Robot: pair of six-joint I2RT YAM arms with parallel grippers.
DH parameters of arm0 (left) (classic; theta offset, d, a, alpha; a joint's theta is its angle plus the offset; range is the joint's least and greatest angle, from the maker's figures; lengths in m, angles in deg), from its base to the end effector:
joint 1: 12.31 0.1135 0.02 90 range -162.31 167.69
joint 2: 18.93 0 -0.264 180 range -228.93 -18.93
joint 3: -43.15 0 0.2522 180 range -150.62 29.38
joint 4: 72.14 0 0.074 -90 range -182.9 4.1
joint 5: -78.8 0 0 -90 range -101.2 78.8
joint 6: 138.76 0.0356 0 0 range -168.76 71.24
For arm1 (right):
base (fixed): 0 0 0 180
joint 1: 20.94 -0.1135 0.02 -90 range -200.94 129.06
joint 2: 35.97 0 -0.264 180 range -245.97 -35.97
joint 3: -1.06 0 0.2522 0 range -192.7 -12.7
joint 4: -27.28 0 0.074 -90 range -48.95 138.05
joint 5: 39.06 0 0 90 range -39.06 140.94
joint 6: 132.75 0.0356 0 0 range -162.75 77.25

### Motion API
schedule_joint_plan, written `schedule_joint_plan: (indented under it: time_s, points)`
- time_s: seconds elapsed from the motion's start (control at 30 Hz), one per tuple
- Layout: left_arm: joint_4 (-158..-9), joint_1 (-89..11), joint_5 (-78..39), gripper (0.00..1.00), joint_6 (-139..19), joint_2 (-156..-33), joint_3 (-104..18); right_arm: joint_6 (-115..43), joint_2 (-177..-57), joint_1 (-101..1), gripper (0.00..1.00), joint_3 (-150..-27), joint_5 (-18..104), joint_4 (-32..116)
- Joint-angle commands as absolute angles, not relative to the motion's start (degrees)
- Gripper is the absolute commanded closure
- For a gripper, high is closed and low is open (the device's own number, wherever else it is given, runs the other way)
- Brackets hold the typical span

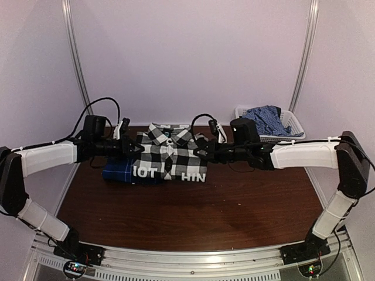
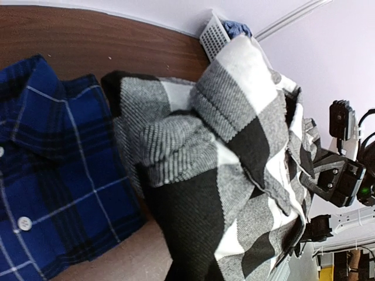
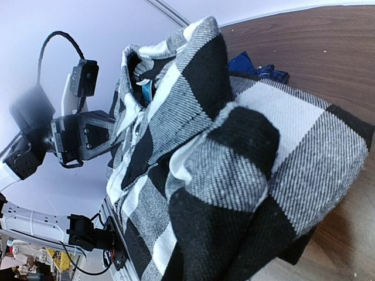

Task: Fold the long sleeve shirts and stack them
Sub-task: Place the square-folded shirt on the square-folded shirt.

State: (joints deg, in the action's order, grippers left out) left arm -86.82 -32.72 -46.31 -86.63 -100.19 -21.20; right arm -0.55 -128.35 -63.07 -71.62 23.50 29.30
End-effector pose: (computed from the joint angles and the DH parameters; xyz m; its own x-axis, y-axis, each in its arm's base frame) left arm 0.2825 -0.1270 0.2471 -0.8446 -0.2216 -0.4875 0.2863 0.5825 -0.7607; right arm 0.2608 0.2580 0.2532 -0.8165 0.0653 -0.5737 -0.4919 0.4416 0.7504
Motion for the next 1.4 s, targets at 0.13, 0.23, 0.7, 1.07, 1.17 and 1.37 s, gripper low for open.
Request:
schedule_joint_plan:
  time_s: [0.13,0.23,0.7,1.07,1.17,1.37]
  points:
    - [-101.6,-16.7,-44.9,1.0,-73.4,-105.9,-30.9,1.6,-150.3,-62.6,1.0,-93.5,19.1,26.2]
    - [-103.4,-12.3,-45.1,1.0,-71.9,-107.8,-31.8,3.8,-157.8,-62.8,1.0,-101.7,17.5,25.4]
    - [-107.1,-3.4,-40.4,1.0,-71.1,-117.1,-37.8,11.6,-178.1,-65.1,1.0,-118.9,15.5,18.8]
    - [-105.2,-2.6,-40.4,1.0,-72.2,-121.5,-37.0,12.3,-182.4,-64.0,1.0,-121.9,15.5,18.3]
    - [-104.5,-2.6,-41.5,1.0,-72.6,-122.3,-36.4,12.3,-182.4,-63.5,1.0,-121.2,15.6,17.9]
    - [-104.4,-2.6,-41.0,0.85,-72.9,-122.3,-35.8,11.4,-182.2,-62.0,0.86,-119.9,16.1,18.5]
